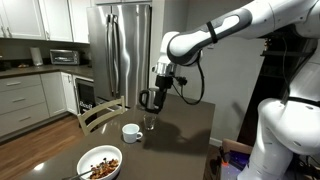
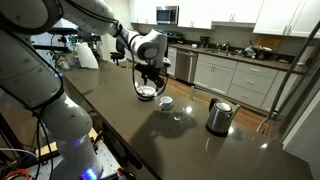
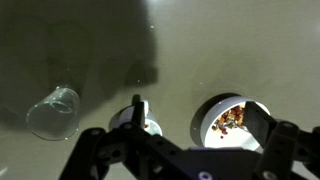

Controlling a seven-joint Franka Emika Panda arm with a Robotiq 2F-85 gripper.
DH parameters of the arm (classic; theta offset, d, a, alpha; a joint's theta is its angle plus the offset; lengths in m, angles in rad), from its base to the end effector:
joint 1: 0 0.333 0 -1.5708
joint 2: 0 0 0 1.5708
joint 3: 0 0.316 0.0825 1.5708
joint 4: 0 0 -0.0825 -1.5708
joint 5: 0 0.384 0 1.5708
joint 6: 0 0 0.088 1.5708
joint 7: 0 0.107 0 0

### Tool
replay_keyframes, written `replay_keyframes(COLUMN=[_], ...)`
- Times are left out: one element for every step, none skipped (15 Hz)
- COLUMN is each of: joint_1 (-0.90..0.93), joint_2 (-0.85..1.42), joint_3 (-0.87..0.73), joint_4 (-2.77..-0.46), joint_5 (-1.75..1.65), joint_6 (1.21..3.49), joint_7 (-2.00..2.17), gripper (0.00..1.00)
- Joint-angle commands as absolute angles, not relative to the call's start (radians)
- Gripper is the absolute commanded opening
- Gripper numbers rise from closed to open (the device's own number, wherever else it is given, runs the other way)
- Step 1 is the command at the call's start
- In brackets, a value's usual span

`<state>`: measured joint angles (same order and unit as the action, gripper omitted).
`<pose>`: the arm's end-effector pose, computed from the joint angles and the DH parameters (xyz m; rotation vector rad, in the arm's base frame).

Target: Use the spoon and put the objects in the bowl into the cup

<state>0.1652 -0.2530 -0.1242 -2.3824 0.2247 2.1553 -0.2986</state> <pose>0.4608 0.0270 0.4216 -2.9077 -0.3224 -0.0729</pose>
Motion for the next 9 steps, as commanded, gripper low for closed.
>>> replay_keyframes(joint_1=[0.162, 0.162, 0.159, 0.158, 0.155, 0.153, 0.151, 0.15, 0.149], joint_2=[-0.087, -0.051, -0.017, 0.016, 0.044, 0.067, 0.089, 0.106, 0.12], joint_3=[-0.077, -0.059, -0.04, -0.019, 0.001, 0.024, 0.044, 0.065, 0.084], joint_4=[-2.218, -2.181, -2.146, -2.109, -2.079, -2.052, -2.027, -2.008, -1.989], joint_5=[0.307, 0.33, 0.353, 0.375, 0.394, 0.398, 0.401, 0.393, 0.387], joint_6=[2.125, 2.124, 2.122, 2.123, 2.124, 2.132, 2.135, 2.14, 2.14], joint_7=[-0.38, -0.393, -0.409, -0.426, -0.448, -0.474, -0.498, -0.53, -0.559], gripper=[1.0, 1.0, 1.0, 1.0, 1.0, 1.0, 1.0, 1.0, 1.0])
